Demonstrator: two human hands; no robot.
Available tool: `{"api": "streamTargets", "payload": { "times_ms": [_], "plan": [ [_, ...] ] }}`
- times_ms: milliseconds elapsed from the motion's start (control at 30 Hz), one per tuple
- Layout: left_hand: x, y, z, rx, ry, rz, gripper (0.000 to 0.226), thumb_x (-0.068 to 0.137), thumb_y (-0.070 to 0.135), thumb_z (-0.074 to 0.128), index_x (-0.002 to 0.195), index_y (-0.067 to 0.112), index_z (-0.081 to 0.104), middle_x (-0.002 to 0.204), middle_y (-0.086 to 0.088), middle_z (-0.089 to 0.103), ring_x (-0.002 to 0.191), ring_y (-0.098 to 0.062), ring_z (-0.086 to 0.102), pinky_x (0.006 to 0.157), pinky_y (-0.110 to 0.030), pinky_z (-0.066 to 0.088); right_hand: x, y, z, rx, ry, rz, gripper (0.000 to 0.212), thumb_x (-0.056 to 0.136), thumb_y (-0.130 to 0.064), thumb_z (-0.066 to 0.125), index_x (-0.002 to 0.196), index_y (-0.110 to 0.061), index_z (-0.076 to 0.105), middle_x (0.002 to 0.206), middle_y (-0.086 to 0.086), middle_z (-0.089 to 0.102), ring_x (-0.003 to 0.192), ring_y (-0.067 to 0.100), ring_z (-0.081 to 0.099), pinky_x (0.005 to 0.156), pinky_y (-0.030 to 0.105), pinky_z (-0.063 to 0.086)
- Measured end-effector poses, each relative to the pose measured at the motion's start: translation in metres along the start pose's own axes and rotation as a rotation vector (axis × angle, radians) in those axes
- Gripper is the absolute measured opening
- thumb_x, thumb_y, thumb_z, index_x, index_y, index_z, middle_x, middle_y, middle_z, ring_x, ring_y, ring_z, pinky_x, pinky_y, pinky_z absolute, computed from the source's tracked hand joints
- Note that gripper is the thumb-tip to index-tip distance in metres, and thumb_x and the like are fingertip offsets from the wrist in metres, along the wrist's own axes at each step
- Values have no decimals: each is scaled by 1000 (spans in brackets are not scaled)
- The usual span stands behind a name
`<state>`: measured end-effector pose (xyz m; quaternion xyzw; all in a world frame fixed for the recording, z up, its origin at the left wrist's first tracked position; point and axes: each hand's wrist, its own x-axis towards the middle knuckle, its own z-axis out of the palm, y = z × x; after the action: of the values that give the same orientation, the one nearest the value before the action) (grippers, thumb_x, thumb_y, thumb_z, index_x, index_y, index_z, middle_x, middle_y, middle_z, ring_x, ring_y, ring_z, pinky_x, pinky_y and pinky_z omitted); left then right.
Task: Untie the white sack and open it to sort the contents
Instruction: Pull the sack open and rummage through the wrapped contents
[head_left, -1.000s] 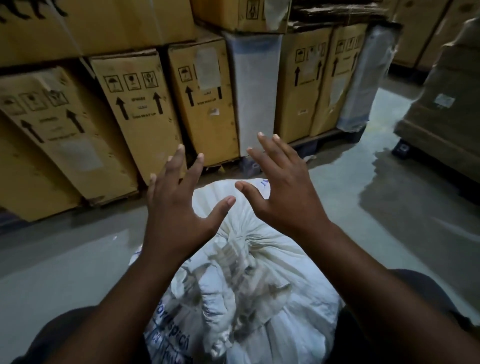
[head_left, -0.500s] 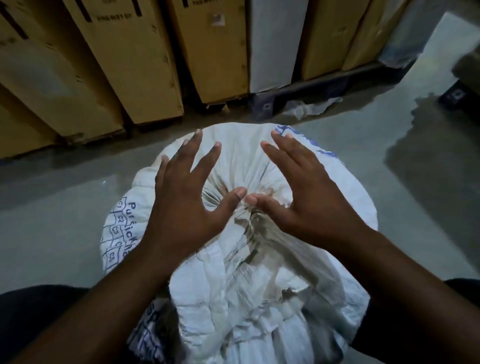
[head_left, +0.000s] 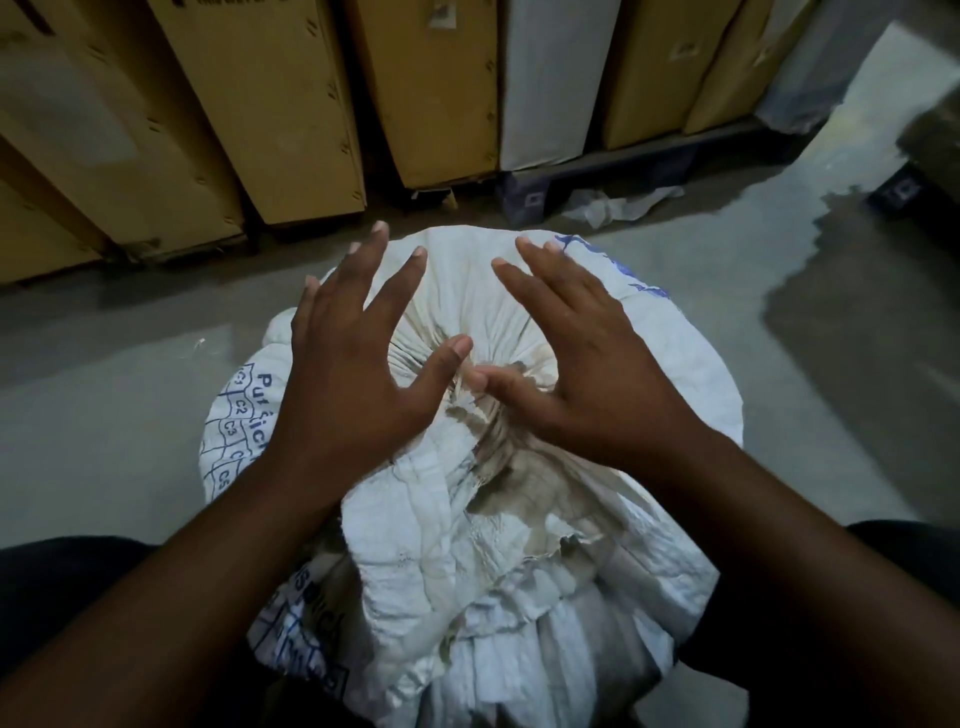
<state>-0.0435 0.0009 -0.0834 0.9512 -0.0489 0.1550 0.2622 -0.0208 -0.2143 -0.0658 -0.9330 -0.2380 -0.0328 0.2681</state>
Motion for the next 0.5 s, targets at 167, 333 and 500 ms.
{"api": "streamTargets", "payload": {
  "times_ms": [167,333,500],
  "plan": [
    [5,-1,-6,5,41,-18,68,98,58,53,159,30,41,174,5,19,161,-15,17,128,-46,6,-15,-16,-15,213,-416,-4,104,70,-78,71,158,-43,28,171,-18,13,156,-1,1,128,43,17],
    [9,-3,-5,-31,86,-52,61,101,52,51,157,28,44,173,3,24,160,-17,22,129,-51,8,-38,-52,7,175,-422,-290,104,65,-76,79,153,-34,42,162,-9,33,152,8,26,123,37,27],
    [10,-4,-6,-50,94,-59,57,104,47,46,157,27,45,172,1,26,159,-17,24,129,-54,10,-40,-45,36,-11,-269,-370,45,84,-43,71,128,-30,68,153,1,50,145,25,39,112,47,38]
  ]
}}
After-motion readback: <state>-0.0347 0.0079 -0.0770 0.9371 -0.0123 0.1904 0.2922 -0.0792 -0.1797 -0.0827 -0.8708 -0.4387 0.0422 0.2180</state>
